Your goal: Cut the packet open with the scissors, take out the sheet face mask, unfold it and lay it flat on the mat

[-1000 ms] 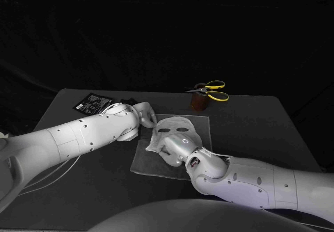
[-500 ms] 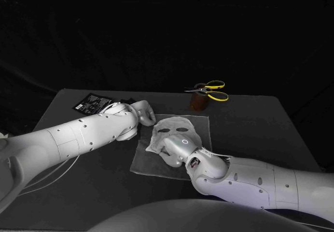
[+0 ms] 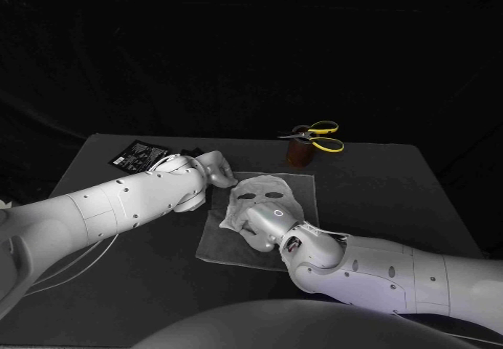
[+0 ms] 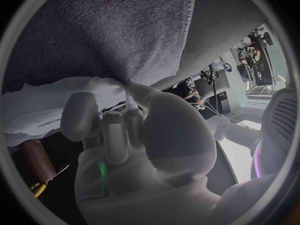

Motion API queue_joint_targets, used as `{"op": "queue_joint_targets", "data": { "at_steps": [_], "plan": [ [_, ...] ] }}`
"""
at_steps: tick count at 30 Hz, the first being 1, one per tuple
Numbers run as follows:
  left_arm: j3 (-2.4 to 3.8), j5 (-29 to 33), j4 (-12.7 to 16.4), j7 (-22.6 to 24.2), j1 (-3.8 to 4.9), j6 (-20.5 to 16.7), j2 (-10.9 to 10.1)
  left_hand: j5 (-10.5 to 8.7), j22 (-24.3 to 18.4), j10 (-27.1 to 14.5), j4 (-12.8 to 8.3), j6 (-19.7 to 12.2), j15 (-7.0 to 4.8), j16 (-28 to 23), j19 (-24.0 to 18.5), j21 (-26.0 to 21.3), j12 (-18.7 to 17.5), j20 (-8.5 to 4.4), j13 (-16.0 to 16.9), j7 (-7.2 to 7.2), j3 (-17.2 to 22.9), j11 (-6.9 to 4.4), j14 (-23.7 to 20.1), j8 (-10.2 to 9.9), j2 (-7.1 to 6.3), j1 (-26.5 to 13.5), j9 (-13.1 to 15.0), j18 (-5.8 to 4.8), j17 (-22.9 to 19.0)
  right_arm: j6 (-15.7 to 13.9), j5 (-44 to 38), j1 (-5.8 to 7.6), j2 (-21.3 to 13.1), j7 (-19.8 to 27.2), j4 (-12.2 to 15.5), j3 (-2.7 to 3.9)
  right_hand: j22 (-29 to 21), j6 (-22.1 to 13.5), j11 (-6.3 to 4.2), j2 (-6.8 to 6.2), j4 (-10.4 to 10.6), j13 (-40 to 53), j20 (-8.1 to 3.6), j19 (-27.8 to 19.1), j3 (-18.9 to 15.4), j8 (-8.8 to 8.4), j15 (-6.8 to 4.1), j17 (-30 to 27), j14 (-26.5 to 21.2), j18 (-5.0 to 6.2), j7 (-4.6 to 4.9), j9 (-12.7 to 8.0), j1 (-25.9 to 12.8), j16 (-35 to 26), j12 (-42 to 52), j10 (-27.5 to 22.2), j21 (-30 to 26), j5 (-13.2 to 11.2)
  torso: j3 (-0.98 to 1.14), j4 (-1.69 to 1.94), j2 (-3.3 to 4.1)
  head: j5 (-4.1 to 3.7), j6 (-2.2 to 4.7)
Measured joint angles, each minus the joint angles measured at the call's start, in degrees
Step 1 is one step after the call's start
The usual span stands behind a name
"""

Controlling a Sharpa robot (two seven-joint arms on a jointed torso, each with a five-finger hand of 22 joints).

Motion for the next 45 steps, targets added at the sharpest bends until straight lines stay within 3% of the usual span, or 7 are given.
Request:
{"op": "queue_joint_targets", "data": {
  "at_steps": [3, 7, 10, 25, 34, 43, 45],
  "plan": [
    [0.00, 0.36, 0.23, 0.44, 0.00, 0.00, -0.06, 0.00, -0.01, 0.00, 2.39, 0.00, 0.00, 0.00, 0.00, 0.00, 0.00, 0.00, -0.01, 0.00, -5.11, 0.00, 0.00, -1.07, -0.62, -0.89, -0.60, 0.00, 0.00, -0.01, 0.05, 0.00, 0.00, 0.05, -0.01, 0.00, 0.00, -0.01, 0.00, 0.00, 0.00, 0.01, 0.00, 0.00, 0.00, 0.02, 0.00, -0.01, 0.00, 0.00, 0.01, 0.02, 0.00, -0.09, -0.01, 0.00, 0.00, 0.00, -0.01, 0.00, 0.00, -0.01, 0.00],
    [0.00, 0.76, 0.38, 1.01, 0.00, 0.04, -0.02, 0.00, -0.02, 0.00, 5.20, 0.12, 0.00, 0.00, 0.00, 0.00, 0.00, 0.00, 0.10, -0.12, -10.15, 0.00, 0.00, -2.05, 0.19, -0.81, -0.78, 0.00, 0.00, -0.01, 0.13, 0.00, 0.00, 0.11, -0.01, 0.00, -0.01, -0.05, 0.00, 0.00, 0.00, 0.02, 0.00, 0.00, 0.00, 0.03, 0.01, -0.02, 0.00, 0.00, 0.08, 0.10, 0.00, -0.13, -0.01, -0.01, 0.00, 0.00, -0.04, 0.00, 0.01, 0.05, 0.00],
    [0.00, 0.94, 0.35, 1.27, -0.01, 0.10, 0.07, 0.00, -0.01, 0.00, 5.73, 0.26, 0.00, 0.00, 0.00, 0.00, 0.00, 0.00, 0.36, -0.23, -12.05, 0.00, 0.00, -2.38, 0.88, -0.08, -0.82, 0.00, 0.00, -0.01, 0.17, 0.01, -0.01, 0.14, 0.01, 0.00, -0.01, -0.07, -0.04, 0.00, 0.00, 0.02, 0.00, 0.00, 0.00, 0.03, 0.01, -0.02, -0.01, 0.00, 0.08, 0.14, 0.00, -0.19, -0.02, -0.05, -0.01, 0.00, -0.04, 0.00, 0.02, 0.09, 0.00],
    [-0.18, -1.22, -1.50, 0.91, -0.04, 0.48, 1.85, 0.00, 0.02, 0.01, 5.55, 0.88, 0.00, -0.01, 0.00, 0.00, -0.01, 0.00, 0.72, -0.16, -17.01, 0.00, 0.00, -3.27, 0.90, 4.19, -0.91, 0.00, 0.00, 0.02, 0.28, 0.00, 0.06, 0.19, 0.02, 0.00, -0.04, -0.15, -0.04, -0.01, -0.23, -0.03, 0.01, -0.01, 0.23, -0.03, 0.02, 0.02, -0.01, 0.00, 0.12, 0.16, 0.00, 0.03, -0.05, -0.05, -0.03, 0.00, 0.02, -0.10, 0.04, 0.03, 0.00],
    [-0.26, -5.75, -2.11, -0.44, -0.07, 0.59, 2.61, -0.01, 0.03, 1.06, 4.66, 2.01, 0.00, -0.01, 0.00, 0.44, 1.98, 0.00, 3.55, -0.71, -19.30, -0.61, 0.00, -3.27, 1.09, 9.69, -0.46, 0.00, 0.00, 0.06, 0.29, 0.01, 0.04, 0.20, 0.04, 0.01, 0.00, -0.21, -0.04, -0.01, -0.23, 0.01, 0.01, -0.01, 0.23, 0.32, 0.02, 0.03, -0.02, 0.00, 0.13, 0.16, 0.00, 0.02, 0.07, -0.06, -0.03, 0.00, 0.03, -0.09, 0.05, -0.12, 0.00],
    [-0.28, -10.36, -1.91, -1.41, -0.11, 0.62, 2.74, -0.01, 0.02, 2.50, 4.11, 2.83, 0.00, -0.02, 0.00, 1.16, 3.67, 0.00, 6.01, -1.13, -19.85, -0.83, 0.00, -2.99, 1.19, 11.27, -0.24, -0.03, 0.00, 0.12, 0.27, 0.01, 0.02, 0.19, 0.01, 0.02, 0.00, -0.22, -0.04, -0.01, -0.23, 0.02, 0.01, -0.01, 0.22, 0.31, 0.02, 0.03, -0.02, 0.00, -0.05, 0.32, 0.00, -0.09, 0.07, -0.06, -0.03, 0.00, 0.02, -0.04, 0.03, -0.20, 0.00],
    [-0.30, -11.16, -1.86, -1.53, -0.12, 0.62, 2.78, -0.01, 0.02, 2.71, 4.08, 3.15, 0.00, -0.02, -0.01, 1.23, 3.96, 0.00, 6.37, -1.20, -19.81, -1.04, 0.00, -2.81, 1.60, 12.40, -0.19, -0.89, 0.00, 0.12, 0.26, 0.01, 0.02, 0.18, 0.00, 0.02, 0.00, -0.22, -0.04, -0.01, -0.23, 0.02, 0.01, -0.01, 0.22, 0.31, 0.03, 0.02, -0.02, 0.00, -0.06, 0.33, 0.00, -0.10, 0.07, -0.06, -0.03, 0.00, -0.01, -0.04, 0.03, -0.20, 0.00]
  ]
}}
